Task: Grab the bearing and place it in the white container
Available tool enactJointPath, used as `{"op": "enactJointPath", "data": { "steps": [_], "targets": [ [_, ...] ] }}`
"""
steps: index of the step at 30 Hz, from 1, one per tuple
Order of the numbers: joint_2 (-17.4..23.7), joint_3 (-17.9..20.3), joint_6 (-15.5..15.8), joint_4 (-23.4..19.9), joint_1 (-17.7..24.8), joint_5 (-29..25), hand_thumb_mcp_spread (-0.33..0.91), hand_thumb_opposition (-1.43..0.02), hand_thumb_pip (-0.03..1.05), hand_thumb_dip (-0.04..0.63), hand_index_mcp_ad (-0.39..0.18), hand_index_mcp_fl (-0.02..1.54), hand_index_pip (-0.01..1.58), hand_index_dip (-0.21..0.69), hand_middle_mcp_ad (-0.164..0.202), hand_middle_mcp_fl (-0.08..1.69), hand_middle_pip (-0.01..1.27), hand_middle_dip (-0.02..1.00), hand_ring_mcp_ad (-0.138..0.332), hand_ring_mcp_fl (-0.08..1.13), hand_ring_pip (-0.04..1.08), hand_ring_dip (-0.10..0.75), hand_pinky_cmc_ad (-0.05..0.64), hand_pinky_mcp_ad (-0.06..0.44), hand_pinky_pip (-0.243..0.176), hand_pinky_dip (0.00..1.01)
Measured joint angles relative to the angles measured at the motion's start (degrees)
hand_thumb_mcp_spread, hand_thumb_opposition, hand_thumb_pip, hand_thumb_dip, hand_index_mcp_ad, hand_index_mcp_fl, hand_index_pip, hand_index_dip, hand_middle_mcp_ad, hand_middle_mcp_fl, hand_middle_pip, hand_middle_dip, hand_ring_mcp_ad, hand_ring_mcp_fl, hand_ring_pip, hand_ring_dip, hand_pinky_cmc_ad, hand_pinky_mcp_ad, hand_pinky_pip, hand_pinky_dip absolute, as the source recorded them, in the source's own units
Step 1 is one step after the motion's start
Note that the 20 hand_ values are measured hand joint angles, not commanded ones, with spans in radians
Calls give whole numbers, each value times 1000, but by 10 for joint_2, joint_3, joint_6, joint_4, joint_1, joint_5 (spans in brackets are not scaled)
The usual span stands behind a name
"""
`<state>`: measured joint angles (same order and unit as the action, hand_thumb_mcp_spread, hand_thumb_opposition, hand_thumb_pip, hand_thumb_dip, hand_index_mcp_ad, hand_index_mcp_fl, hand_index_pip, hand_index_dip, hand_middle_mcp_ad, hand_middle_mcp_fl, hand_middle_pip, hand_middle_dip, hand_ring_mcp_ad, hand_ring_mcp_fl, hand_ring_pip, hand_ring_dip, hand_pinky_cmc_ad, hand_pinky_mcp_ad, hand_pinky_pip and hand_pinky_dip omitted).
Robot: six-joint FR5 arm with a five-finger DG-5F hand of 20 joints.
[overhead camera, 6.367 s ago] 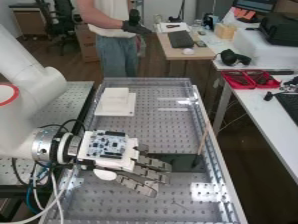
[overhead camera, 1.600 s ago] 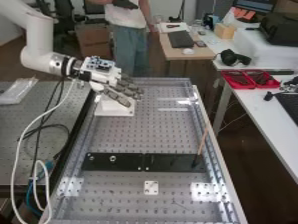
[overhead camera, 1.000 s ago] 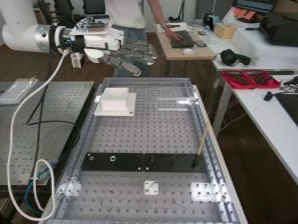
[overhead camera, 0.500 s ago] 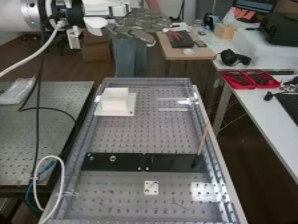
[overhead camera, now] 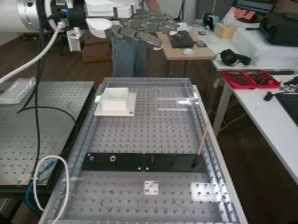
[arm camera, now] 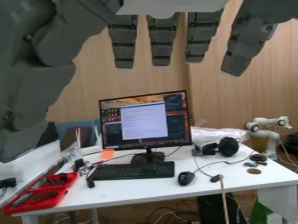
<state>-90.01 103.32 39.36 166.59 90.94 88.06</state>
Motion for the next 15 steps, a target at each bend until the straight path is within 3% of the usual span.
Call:
{"op": "enactJointPath", "data": {
  "steps": [15],
  "targets": [
    [-12, -11, 9, 8, -45, 71, 264, -696, 337, 82, -119, 129, 115, 171, 70, 23, 150, 222, 147, 14, 79, 87, 410, 312, -94, 243]
  ]
}}
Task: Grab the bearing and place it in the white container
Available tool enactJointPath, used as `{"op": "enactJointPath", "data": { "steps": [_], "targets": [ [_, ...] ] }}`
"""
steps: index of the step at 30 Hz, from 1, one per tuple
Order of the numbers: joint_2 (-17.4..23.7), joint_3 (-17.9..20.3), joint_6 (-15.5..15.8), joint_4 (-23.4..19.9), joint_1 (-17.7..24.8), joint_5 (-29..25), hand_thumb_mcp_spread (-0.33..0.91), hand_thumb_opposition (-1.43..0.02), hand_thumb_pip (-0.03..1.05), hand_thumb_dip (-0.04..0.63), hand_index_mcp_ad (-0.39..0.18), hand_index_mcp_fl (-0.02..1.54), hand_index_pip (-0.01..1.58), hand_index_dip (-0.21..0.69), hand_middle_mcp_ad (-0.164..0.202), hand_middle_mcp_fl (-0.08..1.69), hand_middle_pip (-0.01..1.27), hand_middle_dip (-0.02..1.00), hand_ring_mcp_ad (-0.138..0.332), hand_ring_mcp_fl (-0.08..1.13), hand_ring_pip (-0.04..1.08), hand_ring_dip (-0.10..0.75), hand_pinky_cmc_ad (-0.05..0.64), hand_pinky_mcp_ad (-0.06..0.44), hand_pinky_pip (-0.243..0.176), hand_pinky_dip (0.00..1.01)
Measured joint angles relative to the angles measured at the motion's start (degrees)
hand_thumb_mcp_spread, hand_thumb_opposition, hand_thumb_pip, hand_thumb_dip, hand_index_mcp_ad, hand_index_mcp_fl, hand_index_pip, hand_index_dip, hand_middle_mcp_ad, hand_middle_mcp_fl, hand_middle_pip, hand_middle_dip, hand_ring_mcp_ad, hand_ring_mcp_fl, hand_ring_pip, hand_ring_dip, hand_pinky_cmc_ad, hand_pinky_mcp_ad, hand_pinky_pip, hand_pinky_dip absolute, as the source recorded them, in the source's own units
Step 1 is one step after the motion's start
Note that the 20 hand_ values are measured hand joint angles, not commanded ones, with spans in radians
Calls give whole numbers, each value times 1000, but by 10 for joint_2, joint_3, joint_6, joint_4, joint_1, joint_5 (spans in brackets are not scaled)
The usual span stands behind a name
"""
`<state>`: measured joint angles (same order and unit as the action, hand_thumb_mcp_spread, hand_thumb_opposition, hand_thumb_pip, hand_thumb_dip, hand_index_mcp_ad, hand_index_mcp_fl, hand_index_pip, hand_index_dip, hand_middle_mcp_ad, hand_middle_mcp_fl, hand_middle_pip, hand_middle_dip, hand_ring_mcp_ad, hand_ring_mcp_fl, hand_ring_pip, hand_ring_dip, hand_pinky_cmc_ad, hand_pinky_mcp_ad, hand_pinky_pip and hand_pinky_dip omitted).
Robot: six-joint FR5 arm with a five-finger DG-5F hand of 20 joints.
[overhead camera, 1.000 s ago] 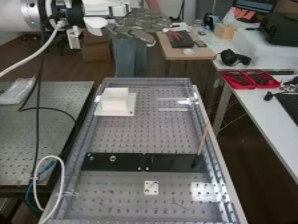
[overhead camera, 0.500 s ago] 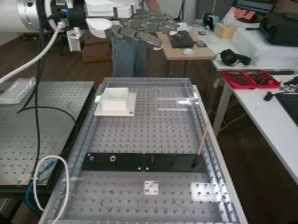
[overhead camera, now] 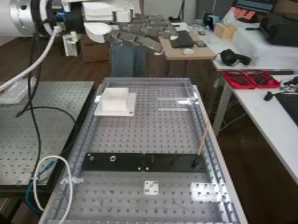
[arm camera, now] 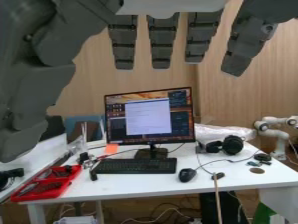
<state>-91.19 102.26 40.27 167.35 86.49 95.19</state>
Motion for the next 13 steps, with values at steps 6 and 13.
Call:
{"op": "enactJointPath", "data": {
  "steps": [6, 13],
  "targets": [
    [-12, -15, 6, 8, -22, 39, 258, -696, 337, 82, -119, 129, 115, 171, 70, 23, 150, 222, 145, 14, 79, 87, 410, 312, -91, 243],
    [-23, -29, 9, 13, -42, 72, 258, -696, 337, 82, -119, 141, 113, 171, 70, 40, 150, 222, 145, 14, 79, 87, 410, 312, -94, 243]
  ]
}}
